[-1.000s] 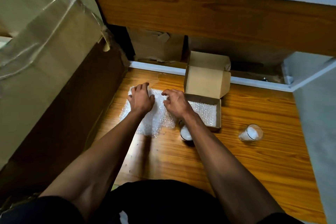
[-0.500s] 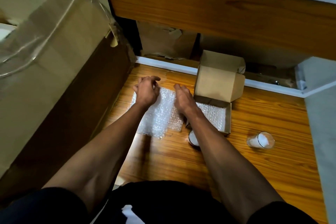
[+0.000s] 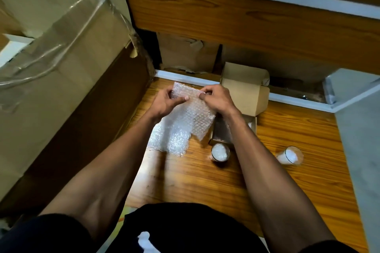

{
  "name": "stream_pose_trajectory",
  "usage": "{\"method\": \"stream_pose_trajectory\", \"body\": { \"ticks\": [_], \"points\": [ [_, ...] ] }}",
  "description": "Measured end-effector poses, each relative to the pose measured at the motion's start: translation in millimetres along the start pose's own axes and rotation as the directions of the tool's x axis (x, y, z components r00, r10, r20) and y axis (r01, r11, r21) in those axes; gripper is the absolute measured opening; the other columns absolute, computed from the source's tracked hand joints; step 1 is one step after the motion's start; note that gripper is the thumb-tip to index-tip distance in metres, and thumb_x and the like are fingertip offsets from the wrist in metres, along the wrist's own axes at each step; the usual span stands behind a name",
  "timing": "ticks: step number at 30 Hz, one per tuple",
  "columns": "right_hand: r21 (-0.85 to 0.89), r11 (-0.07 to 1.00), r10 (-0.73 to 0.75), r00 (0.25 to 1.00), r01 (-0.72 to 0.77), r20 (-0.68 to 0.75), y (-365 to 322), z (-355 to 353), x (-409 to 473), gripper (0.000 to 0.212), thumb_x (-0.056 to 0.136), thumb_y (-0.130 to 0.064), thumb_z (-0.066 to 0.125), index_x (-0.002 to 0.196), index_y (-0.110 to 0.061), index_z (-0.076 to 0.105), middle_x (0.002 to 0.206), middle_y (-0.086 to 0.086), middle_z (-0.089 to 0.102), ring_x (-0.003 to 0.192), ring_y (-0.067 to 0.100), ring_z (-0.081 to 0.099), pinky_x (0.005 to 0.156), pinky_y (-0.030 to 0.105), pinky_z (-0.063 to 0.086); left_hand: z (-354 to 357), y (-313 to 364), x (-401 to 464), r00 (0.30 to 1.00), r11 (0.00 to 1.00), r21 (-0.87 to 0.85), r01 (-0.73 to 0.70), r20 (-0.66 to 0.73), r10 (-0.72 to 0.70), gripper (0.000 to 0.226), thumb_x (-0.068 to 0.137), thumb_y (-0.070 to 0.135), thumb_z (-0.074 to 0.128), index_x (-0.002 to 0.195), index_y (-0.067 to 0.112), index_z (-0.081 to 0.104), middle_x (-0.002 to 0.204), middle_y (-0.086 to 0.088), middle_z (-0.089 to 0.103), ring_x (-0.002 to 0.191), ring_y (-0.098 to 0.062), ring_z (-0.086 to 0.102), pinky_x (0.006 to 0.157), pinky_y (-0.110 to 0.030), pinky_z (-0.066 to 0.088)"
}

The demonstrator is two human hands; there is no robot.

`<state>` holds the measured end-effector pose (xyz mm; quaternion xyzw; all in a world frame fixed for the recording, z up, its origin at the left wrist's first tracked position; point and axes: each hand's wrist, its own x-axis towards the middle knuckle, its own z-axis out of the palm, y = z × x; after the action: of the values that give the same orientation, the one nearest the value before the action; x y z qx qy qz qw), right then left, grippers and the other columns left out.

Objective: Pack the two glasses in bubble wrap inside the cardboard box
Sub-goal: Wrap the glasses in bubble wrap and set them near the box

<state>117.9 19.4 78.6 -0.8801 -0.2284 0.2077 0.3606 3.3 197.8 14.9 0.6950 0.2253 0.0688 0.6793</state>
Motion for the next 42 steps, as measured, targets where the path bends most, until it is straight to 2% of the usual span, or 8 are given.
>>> {"method": "stream_pose_trajectory", "body": {
  "ticks": [4,8,13,17,23,31,39,42],
  "points": [
    [0.429,0.903,0.0,0.999,-0.017,0.039,10,-20,-14,0.02,0.092,-0.039,0.077,0.092,-0.019,0.077,0.097,-0.007,0.075,0.096,0.011,0.068,0.088,0.033,0.053,8,13,-13,1.0,0.999,-0.044,0.027,-0.002,-0.027,0.03,0.088,0.018,0.086,0.11,0.001,0.075,0.097,-0.008,0.076,0.082,-0.018,0.067,0.08,-0.035,0.055],
    [0.802,0.576,0.067,0.987,-0.159,0.147,33,-34,-37,0.061,0.079,-0.037,0.085,0.127,-0.01,0.06,0.128,0.012,0.069,0.116,0.026,0.069,0.089,0.038,0.059,22,30,-22,0.998,0.982,-0.178,0.055,0.042,-0.048,0.026,0.092,0.009,0.079,0.114,-0.003,0.07,0.11,-0.016,0.076,0.092,-0.02,0.071,0.078,-0.032,0.059],
    [0.701,0.657,0.112,0.955,-0.278,0.275,56,-42,-63,0.06,0.084,-0.016,0.084,0.138,-0.015,0.058,0.13,0.012,0.071,0.122,0.027,0.067,0.082,0.031,0.057,43,38,-28,0.995,0.967,-0.239,0.093,0.043,-0.085,0.012,0.095,0.002,0.072,0.105,0.008,0.071,0.107,-0.014,0.077,0.099,-0.026,0.073,0.086,-0.038,0.062],
    [0.704,0.658,0.044,0.947,-0.266,0.317,75,-49,-76,0.062,0.085,-0.022,0.084,0.142,-0.023,0.057,0.141,0.003,0.065,0.129,0.022,0.063,0.11,0.05,0.049,56,39,-28,0.989,0.955,-0.255,0.149,0.023,-0.148,0.026,0.095,0.007,0.074,0.119,-0.001,0.069,0.114,-0.018,0.077,0.112,-0.035,0.073,0.098,-0.046,0.06],
    [0.531,0.823,-0.026,0.92,-0.202,0.391,81,-52,-94,0.093,0.079,-0.019,0.09,0.156,-0.03,0.04,0.153,0.001,0.051,0.14,0.016,0.05,0.113,0.04,0.046,74,54,-35,0.982,0.926,-0.33,0.186,0.025,-0.188,0.014,0.102,0.007,0.065,0.114,0.004,0.072,0.115,-0.019,0.076,0.103,-0.032,0.076,0.09,-0.044,0.063],
    [0.589,0.765,-0.027,0.901,-0.26,0.432,87,-58,-108,0.097,0.081,0.017,0.074,0.155,-0.035,0.038,0.144,0.008,0.055,0.127,0.028,0.064,0.101,0.054,0.056,86,61,-39,0.978,0.896,-0.392,0.206,0.045,-0.205,0.029,0.097,0.005,0.072,0.124,-0.006,0.069,0.111,-0.02,0.077,0.094,-0.03,0.078,0.076,-0.036,0.066],
    [0.704,0.676,0.183,0.975,-0.219,0.128,91,-52,-109,0.036,0.095,-0.005,0.071,0.127,-0.017,0.062,0.131,0.011,0.068,0.116,0.026,0.07,0.094,0.046,0.061,87,60,-42,0.965,0.887,-0.39,0.246,0.189,-0.184,0.037,0.098,0.006,0.072,0.133,-0.001,0.065,0.126,-0.018,0.074,0.112,-0.03,0.075,0.089,-0.038,0.064],
    [0.715,0.674,0.252,0.968,-0.182,0.009,98,-58,-107,0.037,0.094,-0.007,0.073,0.129,-0.016,0.063,0.126,0.006,0.072,0.116,0.023,0.07,0.099,0.045,0.059,84,55,-43,0.944,0.908,-0.334,0.252,0.291,-0.155,0.049,0.092,-0.003,0.074,0.139,0.005,0.062,0.133,-0.015,0.072,0.12,-0.027,0.072,0.097,-0.035,0.06]
  ]
}}
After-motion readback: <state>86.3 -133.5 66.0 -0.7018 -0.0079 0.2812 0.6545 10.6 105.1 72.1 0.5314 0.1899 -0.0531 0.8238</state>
